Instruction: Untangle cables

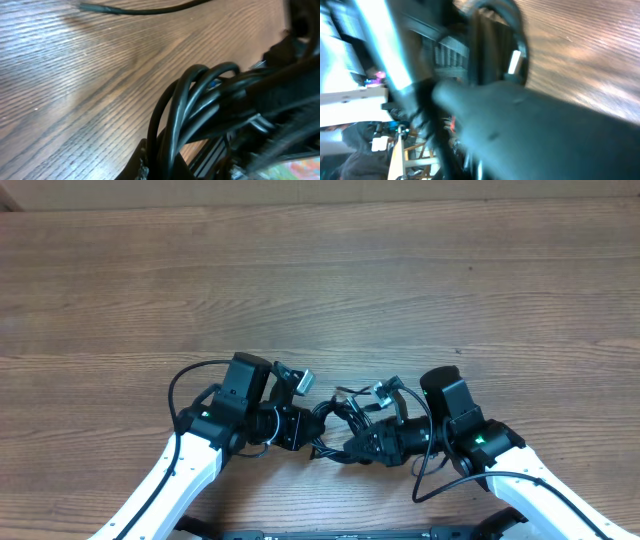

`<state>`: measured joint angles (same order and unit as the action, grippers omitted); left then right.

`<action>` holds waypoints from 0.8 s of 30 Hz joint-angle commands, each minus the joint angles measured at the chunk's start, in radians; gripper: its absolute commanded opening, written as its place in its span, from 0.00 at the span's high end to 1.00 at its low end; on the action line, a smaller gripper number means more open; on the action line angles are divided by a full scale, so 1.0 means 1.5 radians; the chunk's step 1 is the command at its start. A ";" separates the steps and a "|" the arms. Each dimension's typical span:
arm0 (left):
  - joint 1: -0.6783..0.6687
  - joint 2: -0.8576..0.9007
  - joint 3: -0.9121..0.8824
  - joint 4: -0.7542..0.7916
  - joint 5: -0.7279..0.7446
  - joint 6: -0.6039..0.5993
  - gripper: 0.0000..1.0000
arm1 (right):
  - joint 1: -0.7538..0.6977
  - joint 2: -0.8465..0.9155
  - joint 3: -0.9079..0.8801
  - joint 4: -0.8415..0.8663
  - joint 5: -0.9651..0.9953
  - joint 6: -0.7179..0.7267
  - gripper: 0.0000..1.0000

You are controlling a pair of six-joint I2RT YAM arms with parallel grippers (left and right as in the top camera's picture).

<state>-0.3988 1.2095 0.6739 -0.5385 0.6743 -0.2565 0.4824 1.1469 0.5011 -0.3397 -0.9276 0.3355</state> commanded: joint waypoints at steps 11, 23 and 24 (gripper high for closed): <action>0.075 -0.001 0.005 0.092 -0.074 -0.205 0.96 | 0.021 -0.011 -0.002 -0.071 -0.179 -0.178 0.96; 0.073 0.000 0.005 0.021 -0.157 -0.182 0.96 | 0.035 -0.011 -0.002 -0.061 0.034 -0.099 0.25; 0.074 0.000 0.005 0.009 -0.170 -0.182 0.96 | 0.035 -0.011 -0.002 -0.065 0.058 -0.086 0.20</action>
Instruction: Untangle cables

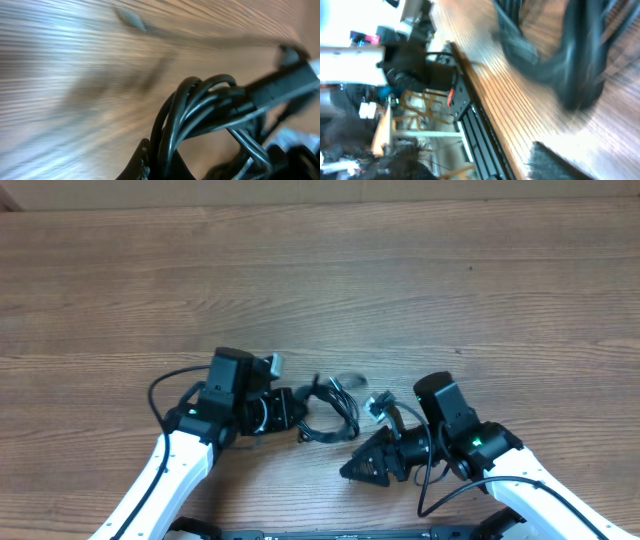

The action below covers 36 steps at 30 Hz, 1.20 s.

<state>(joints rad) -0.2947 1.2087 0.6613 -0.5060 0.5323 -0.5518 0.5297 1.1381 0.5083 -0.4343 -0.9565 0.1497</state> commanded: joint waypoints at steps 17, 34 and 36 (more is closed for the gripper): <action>0.003 0.001 0.013 -0.067 -0.006 0.112 0.96 | 0.050 -0.007 0.030 0.123 0.249 0.045 0.03; -0.077 0.001 0.013 -0.081 0.062 0.114 0.96 | 0.280 0.000 0.030 0.145 0.867 0.139 0.41; -0.082 0.001 0.013 -0.081 0.063 0.114 0.96 | 0.280 0.003 0.030 0.144 0.861 0.139 0.46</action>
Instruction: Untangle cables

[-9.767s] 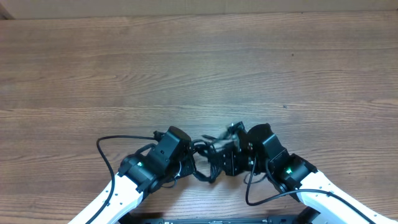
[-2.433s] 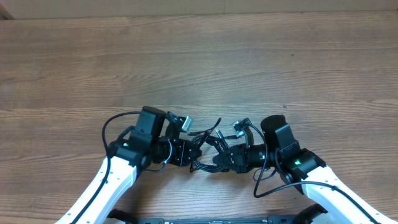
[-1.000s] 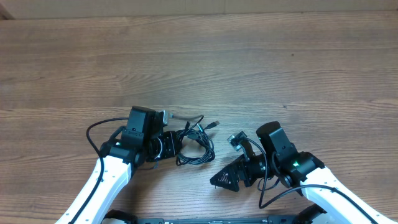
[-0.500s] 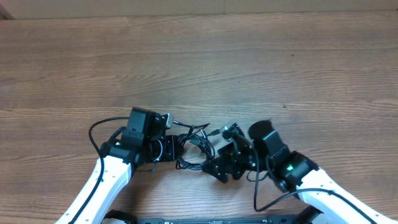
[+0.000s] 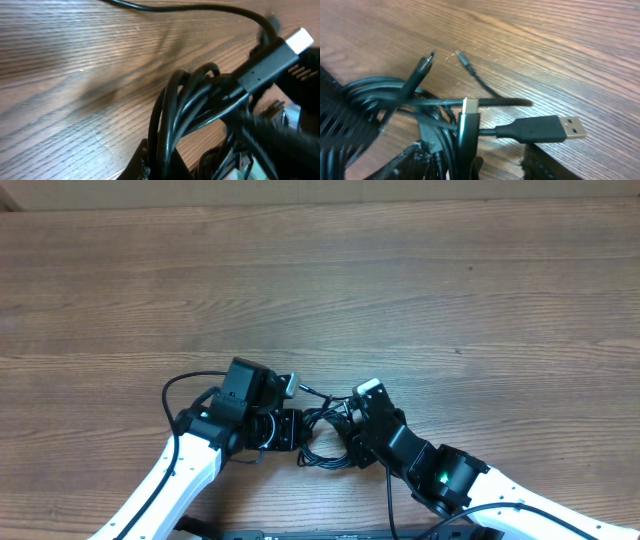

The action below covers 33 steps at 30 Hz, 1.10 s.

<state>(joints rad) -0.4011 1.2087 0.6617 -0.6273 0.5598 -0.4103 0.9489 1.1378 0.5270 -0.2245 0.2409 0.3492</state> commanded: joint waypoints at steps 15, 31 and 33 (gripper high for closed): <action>-0.012 0.001 0.013 0.046 0.109 0.021 0.96 | 0.001 0.025 0.016 -0.013 -0.114 -0.046 0.53; 0.034 0.001 0.013 0.043 -0.003 -0.040 0.96 | 0.001 0.019 0.016 -0.016 -0.309 -0.039 0.96; 0.046 0.001 0.013 0.045 -0.036 -0.075 0.96 | 0.001 0.010 0.016 -0.018 -0.384 -0.047 0.96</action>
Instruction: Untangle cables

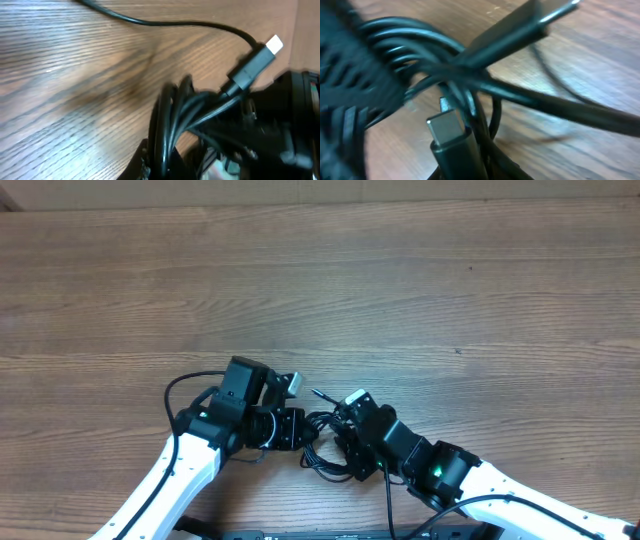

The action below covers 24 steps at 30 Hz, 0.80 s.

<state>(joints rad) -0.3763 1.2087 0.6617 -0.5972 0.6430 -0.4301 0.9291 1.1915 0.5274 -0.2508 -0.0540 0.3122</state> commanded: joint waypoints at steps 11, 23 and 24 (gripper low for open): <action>0.049 0.001 0.013 0.052 -0.168 -0.195 0.96 | 0.013 -0.034 0.016 -0.021 -0.537 -0.113 0.96; 0.045 0.001 0.013 -0.012 -0.131 -0.093 0.96 | -0.034 -0.034 0.016 0.166 -0.601 -0.079 0.96; 0.045 0.001 0.013 -0.012 -0.112 -0.073 0.96 | -0.046 -0.034 0.016 0.176 -0.614 -0.079 0.96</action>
<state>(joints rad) -0.3374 1.1912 0.6559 -0.6525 0.6167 -0.5903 0.8371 1.1854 0.5117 -0.0742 -0.5671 0.2493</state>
